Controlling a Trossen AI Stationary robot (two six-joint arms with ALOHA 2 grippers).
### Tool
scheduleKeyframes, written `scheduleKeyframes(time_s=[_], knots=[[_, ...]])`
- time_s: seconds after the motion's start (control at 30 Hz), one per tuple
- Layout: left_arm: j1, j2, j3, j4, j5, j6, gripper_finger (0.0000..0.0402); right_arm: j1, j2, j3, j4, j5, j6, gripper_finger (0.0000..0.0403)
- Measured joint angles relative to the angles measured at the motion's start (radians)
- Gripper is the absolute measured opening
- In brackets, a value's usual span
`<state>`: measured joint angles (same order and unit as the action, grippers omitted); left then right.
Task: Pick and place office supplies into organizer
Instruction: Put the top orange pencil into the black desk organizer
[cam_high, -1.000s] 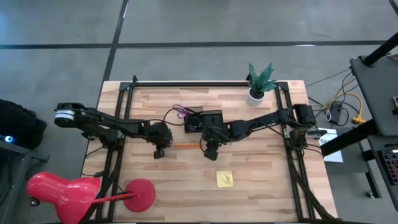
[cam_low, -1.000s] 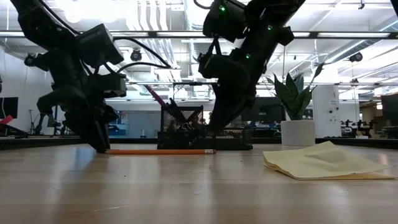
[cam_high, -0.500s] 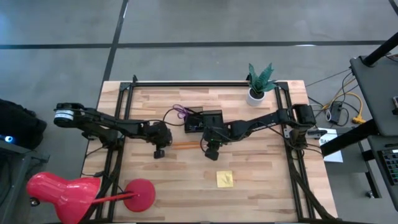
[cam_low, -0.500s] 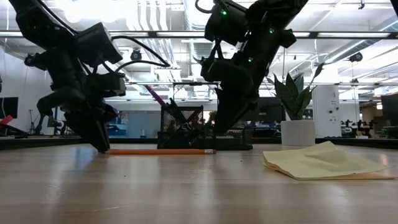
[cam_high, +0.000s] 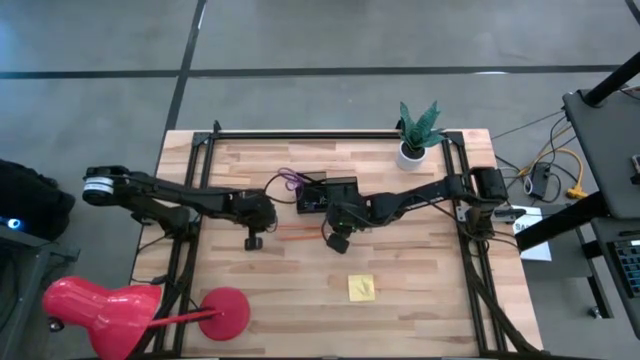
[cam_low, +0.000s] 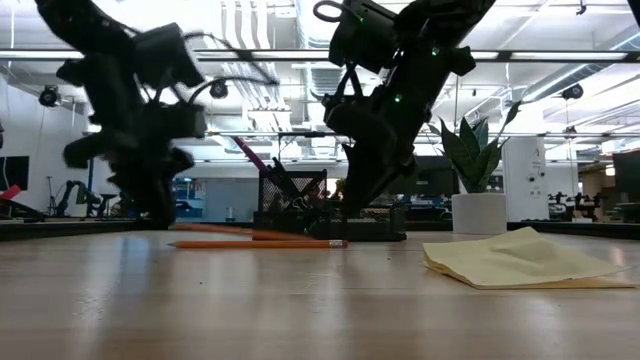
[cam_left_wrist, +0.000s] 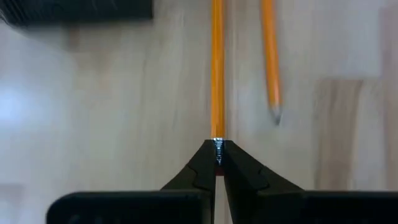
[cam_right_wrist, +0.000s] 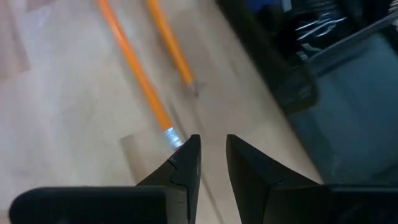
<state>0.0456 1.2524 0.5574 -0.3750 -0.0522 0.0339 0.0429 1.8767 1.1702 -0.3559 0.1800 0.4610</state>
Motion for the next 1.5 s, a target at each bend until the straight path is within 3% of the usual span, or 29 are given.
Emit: scheduleKeyframes(time_s=[0.23, 0.5, 0.7, 0.83, 1.07, 1.5], knots=[[0.000, -0.081, 0.135, -0.184, -0.078, 0.072, 0.0000, -0.007, 0.000, 0.000, 0.021, 0.015, 0.003, 0.0068], [-0.001, -0.125, 0.425, -0.545, -0.285, 0.189, 0.0000, -0.006, -0.023, 0.000, 0.023, 0.165, 0.006, 0.0068], [0.001, -0.072, 0.615, -0.717, -0.503, 0.353, 0.0000, 0.001, -0.073, 0.000, 0.019, 0.319, 0.007, 0.0068], [0.007, -0.003, 0.679, -0.801, -0.590, 0.463, 0.0000, 0.000, -0.093, 0.000, 0.008, 0.339, 0.011, 0.0068], [0.057, 0.126, 0.730, -0.802, -0.725, 0.679, 0.0000, 0.015, -0.103, 0.000, -0.007, 0.342, 0.073, 0.0068], [0.071, 0.261, 0.792, -0.703, -0.723, 0.861, 0.0000, 0.031, -0.103, 0.000, -0.011, 0.344, 0.090, 0.0068]])
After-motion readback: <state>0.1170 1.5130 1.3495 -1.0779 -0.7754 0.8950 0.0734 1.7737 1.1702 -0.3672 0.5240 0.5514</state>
